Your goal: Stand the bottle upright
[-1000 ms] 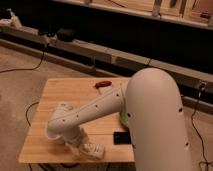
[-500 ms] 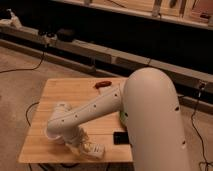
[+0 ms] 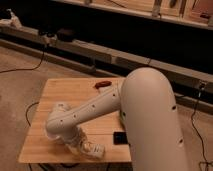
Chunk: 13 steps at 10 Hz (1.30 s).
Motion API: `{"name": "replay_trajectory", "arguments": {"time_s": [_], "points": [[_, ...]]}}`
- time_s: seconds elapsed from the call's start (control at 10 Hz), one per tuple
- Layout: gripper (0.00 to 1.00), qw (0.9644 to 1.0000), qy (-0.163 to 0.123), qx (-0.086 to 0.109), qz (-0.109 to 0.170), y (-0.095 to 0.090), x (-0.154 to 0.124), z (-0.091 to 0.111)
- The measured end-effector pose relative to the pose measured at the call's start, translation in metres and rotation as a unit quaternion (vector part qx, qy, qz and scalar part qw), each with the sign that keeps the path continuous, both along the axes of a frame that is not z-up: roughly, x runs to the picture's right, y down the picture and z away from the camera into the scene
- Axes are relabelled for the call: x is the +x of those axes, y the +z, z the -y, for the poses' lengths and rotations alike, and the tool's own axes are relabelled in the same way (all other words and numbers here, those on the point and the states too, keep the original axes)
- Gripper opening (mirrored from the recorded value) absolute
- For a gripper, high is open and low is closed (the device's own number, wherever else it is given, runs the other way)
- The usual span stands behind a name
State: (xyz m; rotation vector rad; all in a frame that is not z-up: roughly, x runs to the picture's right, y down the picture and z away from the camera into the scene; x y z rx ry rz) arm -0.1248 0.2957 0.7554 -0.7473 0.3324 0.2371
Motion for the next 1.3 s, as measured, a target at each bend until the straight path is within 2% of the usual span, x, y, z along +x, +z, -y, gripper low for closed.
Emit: {"name": "replay_trajectory", "arguments": {"time_s": [0.1, 0.5, 0.7, 0.8, 1.0, 1.1, 1.3], "points": [[0.32, 1.0000, 0.000, 0.001, 0.002, -0.001, -0.001, 0.001], [0.31, 0.9999, 0.007, 0.007, 0.004, -0.004, 0.001, 0.005], [0.31, 0.9992, 0.035, 0.016, 0.008, -0.010, 0.008, 0.011], [0.31, 0.9976, 0.062, 0.027, 0.013, -0.016, 0.019, 0.018], [0.31, 0.9915, 0.117, 0.053, 0.022, -0.026, 0.046, 0.031], [0.28, 0.9852, 0.154, 0.070, 0.027, -0.031, 0.066, 0.040], [0.12, 0.9765, 0.191, 0.095, 0.032, -0.036, 0.093, 0.051]]}}
